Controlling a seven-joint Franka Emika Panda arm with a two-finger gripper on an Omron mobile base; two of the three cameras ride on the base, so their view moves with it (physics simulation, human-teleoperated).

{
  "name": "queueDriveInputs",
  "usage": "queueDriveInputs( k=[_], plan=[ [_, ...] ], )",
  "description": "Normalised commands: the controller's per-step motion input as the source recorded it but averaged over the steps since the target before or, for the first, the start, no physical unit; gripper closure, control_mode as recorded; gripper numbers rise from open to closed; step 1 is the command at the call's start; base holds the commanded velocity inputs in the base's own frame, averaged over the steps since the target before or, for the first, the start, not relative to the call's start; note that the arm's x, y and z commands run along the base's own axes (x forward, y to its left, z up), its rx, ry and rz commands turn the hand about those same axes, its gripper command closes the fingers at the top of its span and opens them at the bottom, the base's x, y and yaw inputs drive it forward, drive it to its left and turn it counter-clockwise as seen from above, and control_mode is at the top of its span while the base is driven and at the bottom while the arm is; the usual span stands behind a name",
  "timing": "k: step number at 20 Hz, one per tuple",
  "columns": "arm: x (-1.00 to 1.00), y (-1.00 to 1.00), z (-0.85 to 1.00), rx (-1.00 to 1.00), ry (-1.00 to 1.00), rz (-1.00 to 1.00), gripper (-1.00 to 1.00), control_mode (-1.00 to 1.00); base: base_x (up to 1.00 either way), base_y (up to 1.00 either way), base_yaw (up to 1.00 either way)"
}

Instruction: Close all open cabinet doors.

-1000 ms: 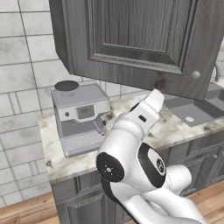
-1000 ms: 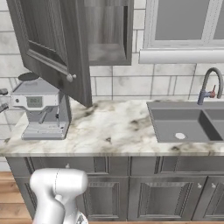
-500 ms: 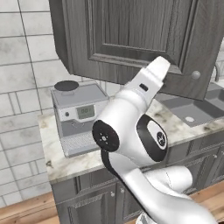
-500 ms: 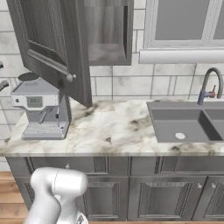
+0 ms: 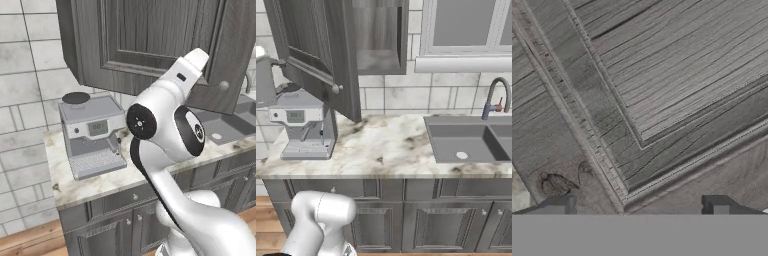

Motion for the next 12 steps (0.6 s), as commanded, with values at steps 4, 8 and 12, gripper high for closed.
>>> queueDriveInputs(
  k=[4, 8, 12],
  plan=[
    [0.67, -0.35, -0.06, 0.01, 0.04, 0.0, -1.0, -1.0, 0.0, 0.0, 0.0],
    [0.87, -0.18, -0.09, 0.01, 0.03, 0.0, -1.0, -1.0, 0.0, 0.0, 0.0],
    [0.96, -0.11, -0.1, 0.03, 0.02, 0.04, -1.0, -1.0, 0.0, 0.0, 0.0]
  ],
)
